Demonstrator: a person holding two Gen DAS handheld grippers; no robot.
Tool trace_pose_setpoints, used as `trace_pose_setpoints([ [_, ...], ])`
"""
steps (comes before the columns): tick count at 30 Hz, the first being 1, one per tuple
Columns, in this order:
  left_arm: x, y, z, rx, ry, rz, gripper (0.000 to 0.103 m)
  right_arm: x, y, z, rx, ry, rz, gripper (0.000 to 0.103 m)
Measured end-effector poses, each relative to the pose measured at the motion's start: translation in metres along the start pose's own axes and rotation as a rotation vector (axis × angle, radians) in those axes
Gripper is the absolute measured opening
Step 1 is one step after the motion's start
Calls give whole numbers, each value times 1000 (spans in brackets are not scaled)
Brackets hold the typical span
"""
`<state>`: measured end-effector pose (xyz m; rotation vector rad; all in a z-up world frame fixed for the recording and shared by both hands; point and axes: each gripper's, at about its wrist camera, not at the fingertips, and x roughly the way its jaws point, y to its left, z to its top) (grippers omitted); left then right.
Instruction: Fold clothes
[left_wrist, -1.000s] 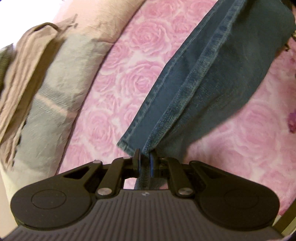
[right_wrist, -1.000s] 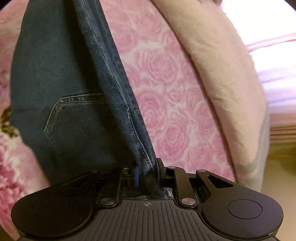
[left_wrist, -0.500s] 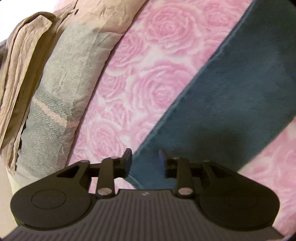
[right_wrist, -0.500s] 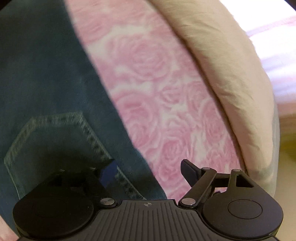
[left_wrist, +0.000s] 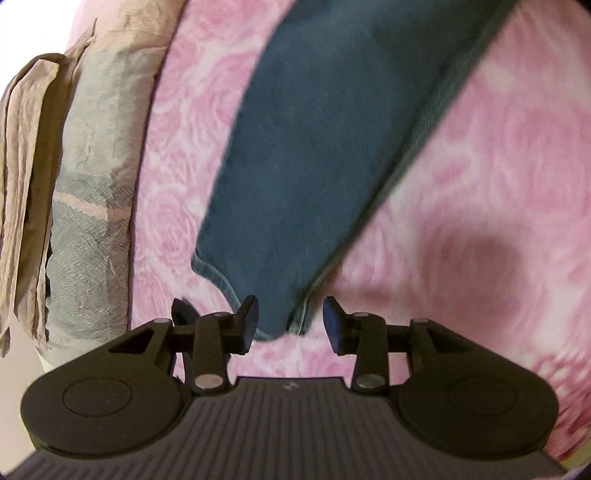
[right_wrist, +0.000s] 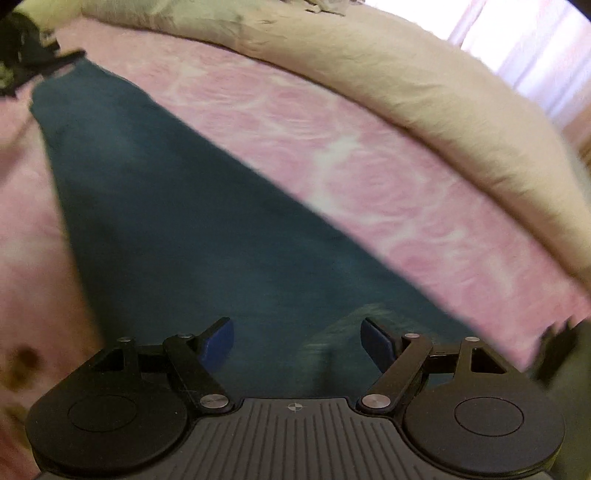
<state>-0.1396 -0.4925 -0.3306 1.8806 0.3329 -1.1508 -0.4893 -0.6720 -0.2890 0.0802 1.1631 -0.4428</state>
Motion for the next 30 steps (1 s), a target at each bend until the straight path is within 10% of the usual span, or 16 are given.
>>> trace_pose_setpoints([
  [8, 57, -22, -46, 168, -149, 110, 34, 13, 102, 26, 13, 36, 8, 79],
  [10, 68, -19, -55, 188, -199, 100, 12, 21, 119, 34, 32, 57, -6, 79],
  [20, 63, -20, -103, 182, -392, 150, 4, 48, 201, 84, -28, 94, 16, 79],
  [23, 70, -32, -105, 167, -398, 217, 23, 56, 218, 94, -78, 90, 26, 79],
  [25, 75, -38, -106, 176, -402, 258, 61, 59, 226, 98, -101, 80, 27, 79],
  [30, 89, -40, -101, 221, -420, 288, 49, 65, 230, 95, -86, 87, 10, 79],
])
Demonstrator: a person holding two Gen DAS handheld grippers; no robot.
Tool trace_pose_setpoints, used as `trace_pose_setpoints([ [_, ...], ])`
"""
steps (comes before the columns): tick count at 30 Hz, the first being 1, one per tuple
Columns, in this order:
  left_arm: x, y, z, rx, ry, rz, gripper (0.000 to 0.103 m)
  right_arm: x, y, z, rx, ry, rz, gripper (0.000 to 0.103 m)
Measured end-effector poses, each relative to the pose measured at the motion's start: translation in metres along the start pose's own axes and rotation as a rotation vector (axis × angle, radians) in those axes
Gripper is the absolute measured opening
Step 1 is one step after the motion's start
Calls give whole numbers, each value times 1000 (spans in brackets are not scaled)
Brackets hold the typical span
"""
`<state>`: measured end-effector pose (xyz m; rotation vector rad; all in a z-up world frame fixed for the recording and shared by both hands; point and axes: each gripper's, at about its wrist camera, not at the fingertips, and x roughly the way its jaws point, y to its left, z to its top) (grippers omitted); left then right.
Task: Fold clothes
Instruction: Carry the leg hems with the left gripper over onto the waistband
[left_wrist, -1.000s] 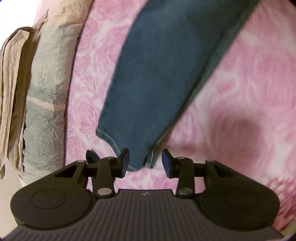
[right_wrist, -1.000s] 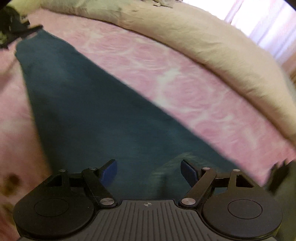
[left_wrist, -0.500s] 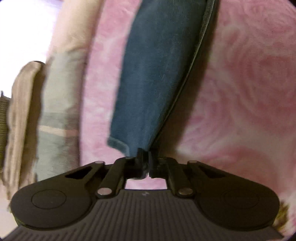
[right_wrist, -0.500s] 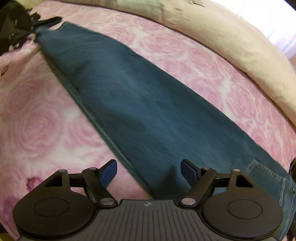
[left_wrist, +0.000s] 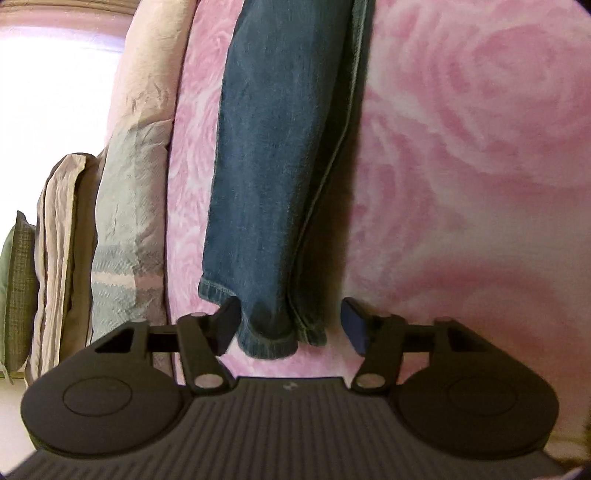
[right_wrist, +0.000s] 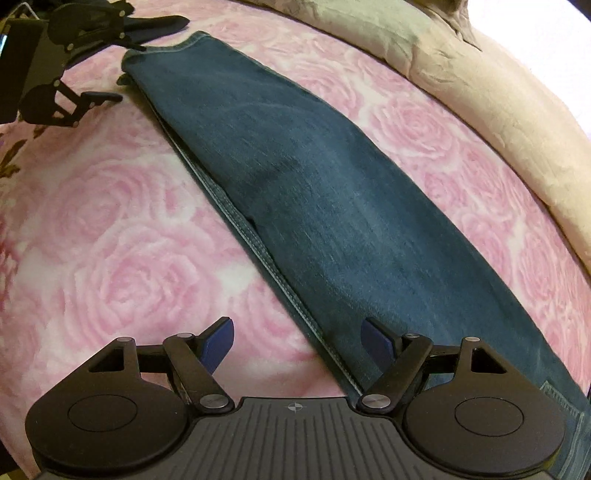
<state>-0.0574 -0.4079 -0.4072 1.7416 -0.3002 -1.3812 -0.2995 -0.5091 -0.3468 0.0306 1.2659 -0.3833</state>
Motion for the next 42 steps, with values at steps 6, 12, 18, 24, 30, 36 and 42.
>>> trace_pose_setpoints([
  [6, 10, 22, -8, -6, -8, -25, 10, 11, 1, -10, 24, 8, -81, 79],
  [12, -49, 38, -44, -14, -55, 58, 9, -1, 7, -19, 0, -27, -82, 79],
  [18, -65, 7, -91, -55, 111, -65, 11, -20, 24, -23, 72, -63, 33, 79],
  [24, -64, 8, -94, -348, 261, -215, 34, -22, 50, -13, 46, -64, 94, 79],
  [30, -82, 57, -165, -1454, 377, -333, 34, -32, 56, 9, 134, -110, 140, 79],
  [36, -67, 35, -197, -2131, 294, -324, 34, -40, 48, 33, 248, -152, 136, 103],
  [42, -42, 3, -214, -2542, 181, -374, 33, -40, 47, 41, 219, -135, 132, 103],
])
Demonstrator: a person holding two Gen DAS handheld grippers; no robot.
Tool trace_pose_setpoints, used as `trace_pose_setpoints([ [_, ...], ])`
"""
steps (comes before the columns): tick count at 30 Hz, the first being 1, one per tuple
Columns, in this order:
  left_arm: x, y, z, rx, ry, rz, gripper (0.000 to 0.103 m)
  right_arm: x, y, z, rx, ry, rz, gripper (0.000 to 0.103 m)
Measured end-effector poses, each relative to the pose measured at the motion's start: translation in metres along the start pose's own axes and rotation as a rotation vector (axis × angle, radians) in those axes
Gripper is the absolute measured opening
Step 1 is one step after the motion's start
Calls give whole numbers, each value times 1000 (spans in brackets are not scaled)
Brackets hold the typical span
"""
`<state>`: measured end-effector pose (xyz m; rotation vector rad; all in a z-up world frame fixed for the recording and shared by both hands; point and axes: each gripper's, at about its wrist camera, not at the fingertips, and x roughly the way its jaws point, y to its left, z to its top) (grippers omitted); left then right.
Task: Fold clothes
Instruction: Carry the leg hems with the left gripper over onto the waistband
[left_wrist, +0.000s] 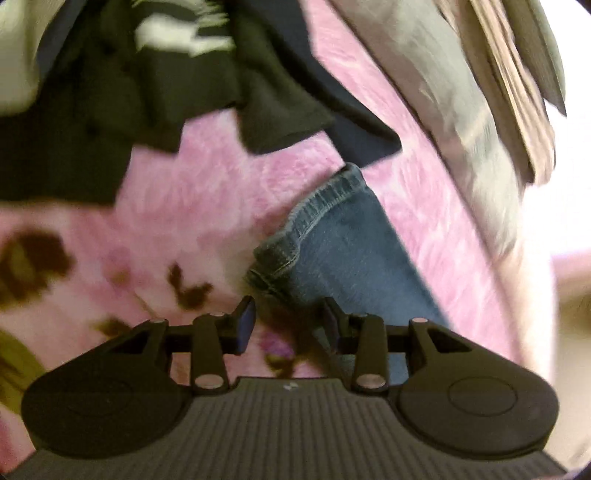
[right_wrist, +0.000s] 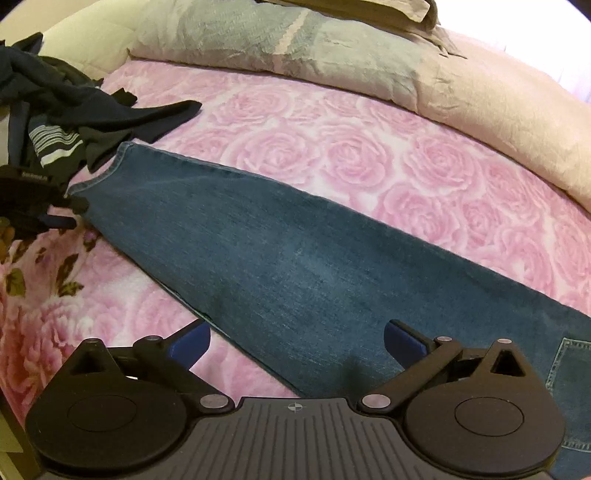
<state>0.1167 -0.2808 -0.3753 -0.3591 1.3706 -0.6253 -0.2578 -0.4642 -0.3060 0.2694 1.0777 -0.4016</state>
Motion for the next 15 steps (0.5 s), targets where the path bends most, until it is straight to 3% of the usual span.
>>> trace_pose_setpoints([
  [5, 7, 17, -2, -216, -49, -78, 32, 4, 1, -2, 7, 20, -7, 103],
  [9, 9, 16, 1, -243, -86, -125, 31, 4, 6, -1, -15, 8, -9, 103],
  [12, 11, 19, 0, -253, -81, -104, 13, 5, 8, 0, -13, 7, -1, 103],
  [15, 10, 14, 0, -210, -89, -64, 7, 6, 9, 2, -12, 6, 1, 103],
])
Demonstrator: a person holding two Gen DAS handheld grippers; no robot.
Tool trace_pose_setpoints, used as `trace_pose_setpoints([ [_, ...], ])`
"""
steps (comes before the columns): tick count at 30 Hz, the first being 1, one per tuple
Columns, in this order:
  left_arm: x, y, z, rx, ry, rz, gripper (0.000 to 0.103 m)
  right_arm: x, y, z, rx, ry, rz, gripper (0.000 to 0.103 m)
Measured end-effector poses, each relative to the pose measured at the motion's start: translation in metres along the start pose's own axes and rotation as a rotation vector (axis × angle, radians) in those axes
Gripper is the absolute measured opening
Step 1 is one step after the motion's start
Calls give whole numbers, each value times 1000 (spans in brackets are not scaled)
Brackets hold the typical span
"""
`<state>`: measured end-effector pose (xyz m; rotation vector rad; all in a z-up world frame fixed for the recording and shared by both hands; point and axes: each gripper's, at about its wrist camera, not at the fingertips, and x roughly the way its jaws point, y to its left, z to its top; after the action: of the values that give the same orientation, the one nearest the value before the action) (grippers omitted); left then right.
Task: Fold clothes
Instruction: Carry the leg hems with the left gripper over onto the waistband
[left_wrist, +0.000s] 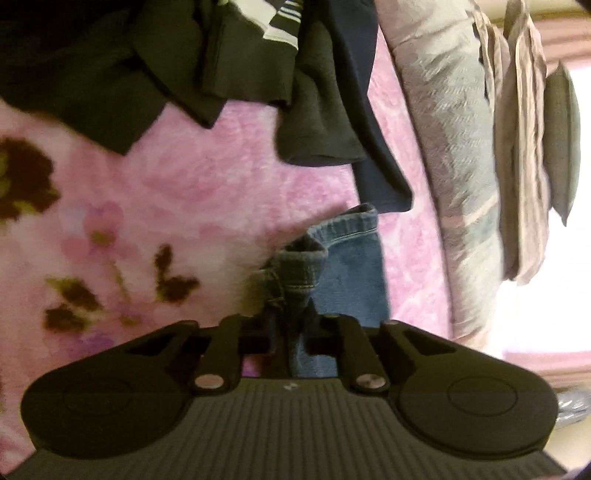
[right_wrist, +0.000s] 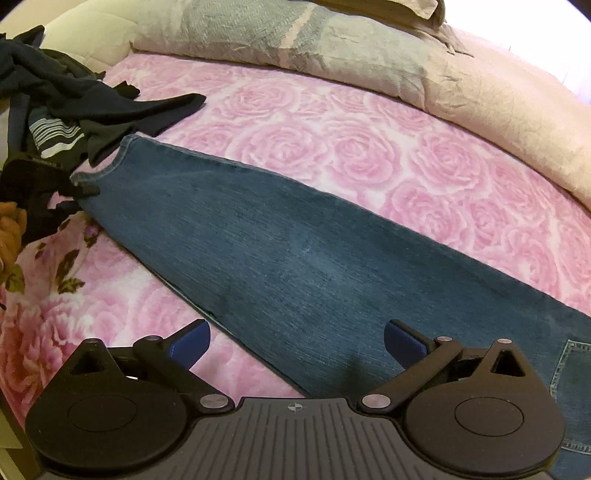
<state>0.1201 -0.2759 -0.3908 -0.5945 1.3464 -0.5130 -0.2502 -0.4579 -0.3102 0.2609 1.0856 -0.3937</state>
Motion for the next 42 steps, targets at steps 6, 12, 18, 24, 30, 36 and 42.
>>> trace_pose_setpoints([
  [6, -20, -100, -27, 645, -133, 138, 3, -11, -9, -4, 19, -16, -22, 103],
  [12, -44, -223, -124, 1251, -265, -27, 3, -30, -31, -25, 104, -26, -70, 103],
  [18, -27, -282, -274, 1665, -108, -261, 3, -53, -74, -62, 239, -34, -133, 103],
  [24, 31, -278, -392, 1826, 101, -293, 3, -74, -133, -120, 365, 3, -206, 103],
  [30, 31, -283, -442, 1886, 18, -331, 3, -98, -193, -179, 475, 47, -249, 103],
  [36, 84, -260, -499, 2118, 328, -128, 3, -109, -235, -208, 525, 52, -260, 103],
  [42, 85, -253, -500, 2057, 259, -129, 3, -115, -259, -220, 527, 21, -251, 103],
])
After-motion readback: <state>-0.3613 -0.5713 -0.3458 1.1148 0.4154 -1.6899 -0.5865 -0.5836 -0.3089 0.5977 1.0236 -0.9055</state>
